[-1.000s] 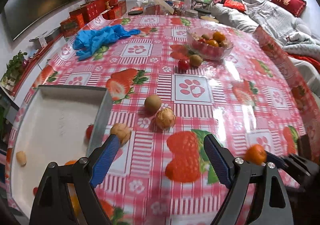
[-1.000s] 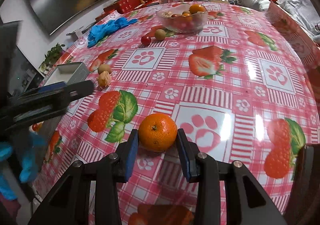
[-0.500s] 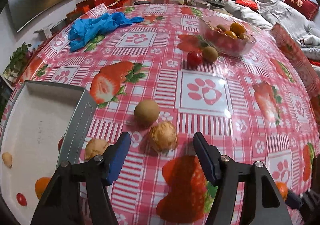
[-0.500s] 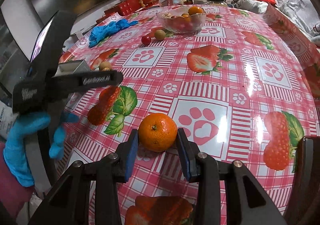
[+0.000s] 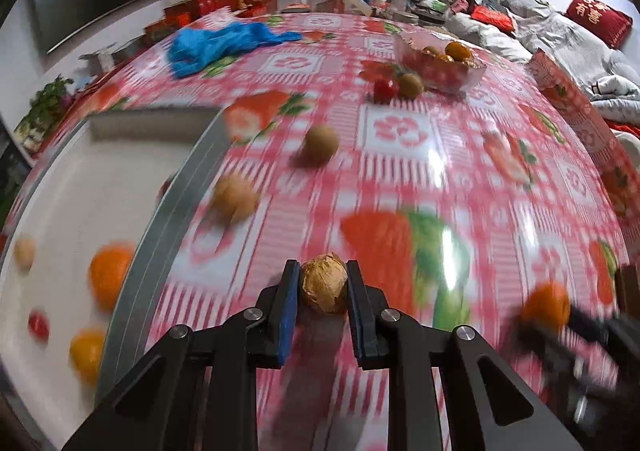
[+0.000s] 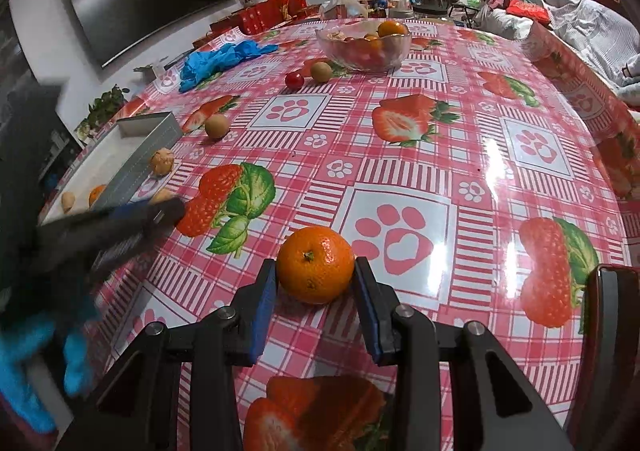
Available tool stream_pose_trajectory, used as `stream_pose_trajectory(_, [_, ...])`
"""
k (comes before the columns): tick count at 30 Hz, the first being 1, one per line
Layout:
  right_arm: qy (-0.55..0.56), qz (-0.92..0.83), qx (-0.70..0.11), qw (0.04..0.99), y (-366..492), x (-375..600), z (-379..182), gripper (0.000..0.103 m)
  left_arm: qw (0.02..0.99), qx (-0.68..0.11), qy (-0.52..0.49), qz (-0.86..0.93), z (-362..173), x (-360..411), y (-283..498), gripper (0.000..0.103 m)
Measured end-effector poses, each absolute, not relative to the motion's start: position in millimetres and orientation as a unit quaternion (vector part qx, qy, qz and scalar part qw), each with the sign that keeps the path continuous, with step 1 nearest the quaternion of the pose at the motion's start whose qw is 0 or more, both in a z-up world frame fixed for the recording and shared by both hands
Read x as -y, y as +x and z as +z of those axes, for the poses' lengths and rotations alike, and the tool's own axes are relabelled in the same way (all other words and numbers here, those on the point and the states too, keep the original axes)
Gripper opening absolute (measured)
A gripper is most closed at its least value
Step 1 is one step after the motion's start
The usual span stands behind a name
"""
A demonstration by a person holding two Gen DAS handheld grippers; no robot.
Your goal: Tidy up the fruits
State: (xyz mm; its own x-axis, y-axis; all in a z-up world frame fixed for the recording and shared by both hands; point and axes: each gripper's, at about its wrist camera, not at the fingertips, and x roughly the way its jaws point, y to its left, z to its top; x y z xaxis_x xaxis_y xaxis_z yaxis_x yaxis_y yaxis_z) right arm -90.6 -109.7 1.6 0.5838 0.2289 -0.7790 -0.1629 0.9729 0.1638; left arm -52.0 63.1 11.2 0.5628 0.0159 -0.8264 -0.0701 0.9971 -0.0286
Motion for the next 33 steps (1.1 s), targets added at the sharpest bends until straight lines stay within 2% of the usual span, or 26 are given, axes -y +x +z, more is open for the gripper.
stream_pose_trajectory(7, [0.009, 0.093, -0.439, 0.894, -100, 100, 1, 0.041, 0.894, -0.444, -0.033, 0.051, 8, -68, -100, 0.024])
stream_pose_trajectory(33, [-0.005, 0.075, -0.435, 0.897, -99, 94, -1, 0.041, 0.906, -0.42, -0.04, 0.034, 6, -74, -106, 0.024])
